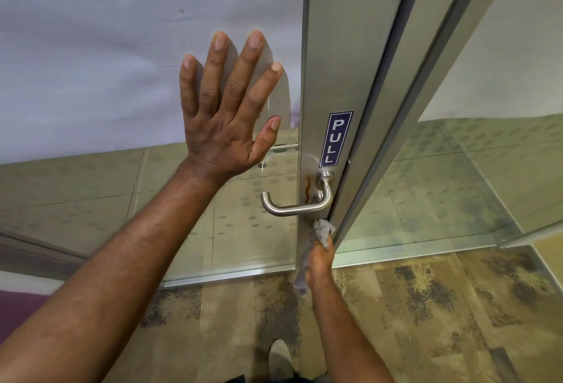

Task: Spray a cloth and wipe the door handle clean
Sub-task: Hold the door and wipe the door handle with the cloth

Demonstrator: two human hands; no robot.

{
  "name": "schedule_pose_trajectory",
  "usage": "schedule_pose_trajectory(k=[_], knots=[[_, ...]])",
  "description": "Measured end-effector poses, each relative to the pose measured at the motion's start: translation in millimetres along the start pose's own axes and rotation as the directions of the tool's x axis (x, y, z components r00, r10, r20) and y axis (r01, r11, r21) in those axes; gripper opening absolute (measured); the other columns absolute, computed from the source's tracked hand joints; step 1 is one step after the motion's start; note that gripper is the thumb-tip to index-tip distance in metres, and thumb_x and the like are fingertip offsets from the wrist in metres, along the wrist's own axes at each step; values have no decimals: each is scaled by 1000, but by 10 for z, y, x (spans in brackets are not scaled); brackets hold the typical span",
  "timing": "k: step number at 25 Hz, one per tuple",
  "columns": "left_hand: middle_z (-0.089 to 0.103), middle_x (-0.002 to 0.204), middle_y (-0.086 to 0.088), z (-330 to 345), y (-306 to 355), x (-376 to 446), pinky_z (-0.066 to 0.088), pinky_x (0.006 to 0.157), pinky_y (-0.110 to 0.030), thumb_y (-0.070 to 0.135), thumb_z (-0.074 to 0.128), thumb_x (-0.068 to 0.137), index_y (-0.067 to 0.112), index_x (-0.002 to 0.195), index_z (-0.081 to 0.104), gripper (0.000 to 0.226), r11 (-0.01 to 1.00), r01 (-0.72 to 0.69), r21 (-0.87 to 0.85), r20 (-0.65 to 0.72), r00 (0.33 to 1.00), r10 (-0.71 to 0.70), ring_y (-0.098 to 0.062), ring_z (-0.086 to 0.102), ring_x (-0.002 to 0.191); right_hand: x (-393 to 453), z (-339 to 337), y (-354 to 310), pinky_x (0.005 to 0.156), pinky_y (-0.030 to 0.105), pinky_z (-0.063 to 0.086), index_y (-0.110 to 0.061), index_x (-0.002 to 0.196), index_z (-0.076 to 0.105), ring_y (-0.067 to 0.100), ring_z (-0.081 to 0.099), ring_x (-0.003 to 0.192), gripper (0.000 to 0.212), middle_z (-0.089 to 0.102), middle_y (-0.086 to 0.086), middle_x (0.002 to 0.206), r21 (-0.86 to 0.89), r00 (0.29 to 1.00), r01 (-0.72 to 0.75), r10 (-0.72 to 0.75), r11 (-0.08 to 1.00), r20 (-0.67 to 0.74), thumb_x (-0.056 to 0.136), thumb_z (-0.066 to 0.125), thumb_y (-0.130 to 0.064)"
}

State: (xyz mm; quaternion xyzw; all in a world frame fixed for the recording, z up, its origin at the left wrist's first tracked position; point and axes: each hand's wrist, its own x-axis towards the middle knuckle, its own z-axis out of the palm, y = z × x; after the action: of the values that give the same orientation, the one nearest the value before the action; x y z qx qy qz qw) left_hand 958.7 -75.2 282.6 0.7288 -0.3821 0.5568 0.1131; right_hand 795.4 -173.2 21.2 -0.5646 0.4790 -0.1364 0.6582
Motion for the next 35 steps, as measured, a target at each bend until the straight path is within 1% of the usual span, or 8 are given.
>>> schedule_pose_trajectory(k=[5,12,16,21,26,29,31,35], knots=[[39,158,-13,12,1,2,-1,127,-48,45,43,97,19,152,46,61,1000,1,6,-4,1000,-1,-22,-2,159,-25,332,-175,65,19,53,-15,98,58,17,58,86,28,55,3,92,197,993,-120,114,973,41,102,41,6],[42,158,-14,32,-10,-13,1,127,-49,48,37,100,20,153,44,60,1000,4,14,-13,1000,-4,-22,1,159,-520,475,-541,102,28,45,-15,159,34,21,55,131,50,56,5,145,232,993,-74,49,970,112,110,42,-10],[42,158,-15,41,-2,-2,0,127,-49,48,37,99,21,154,43,61,1000,12,10,-11,1000,-12,-22,2,158,-651,557,-433,99,0,36,-25,164,23,6,47,137,64,48,-9,152,144,966,154,-180,977,184,108,49,-8],[41,158,-15,26,10,-11,0,127,-49,47,37,99,20,153,45,61,1000,11,8,1,1000,-11,-27,9,158,-564,520,-133,113,2,27,-11,161,30,8,37,148,74,41,-1,160,-99,918,376,-356,921,177,96,56,13],[45,155,-17,13,15,14,1,127,-48,46,38,98,18,151,48,60,1000,-23,17,8,1000,22,-48,30,143,-38,258,68,101,12,37,-28,153,35,14,45,123,61,46,-5,131,-27,994,22,-19,999,111,103,44,5],[44,156,-16,14,10,8,0,127,-48,46,38,99,18,151,47,60,1000,-16,7,15,1000,16,-39,21,154,183,255,188,82,13,45,-34,124,49,14,50,104,45,50,-12,103,-50,998,-12,15,999,64,99,39,1],[42,157,-15,20,3,5,0,127,-49,47,38,99,19,152,46,60,1000,1,10,18,1000,-1,-26,6,159,128,380,195,85,24,48,-53,139,46,15,57,104,55,56,-13,108,-4,994,-19,19,1000,104,98,46,-16],[40,158,-14,15,-12,5,0,127,-49,47,39,99,19,152,46,60,1000,10,0,23,1000,-9,-22,-1,159,-274,518,-124,93,18,47,-18,164,24,21,63,121,61,60,-3,126,78,994,18,-27,997,109,107,45,-8]])
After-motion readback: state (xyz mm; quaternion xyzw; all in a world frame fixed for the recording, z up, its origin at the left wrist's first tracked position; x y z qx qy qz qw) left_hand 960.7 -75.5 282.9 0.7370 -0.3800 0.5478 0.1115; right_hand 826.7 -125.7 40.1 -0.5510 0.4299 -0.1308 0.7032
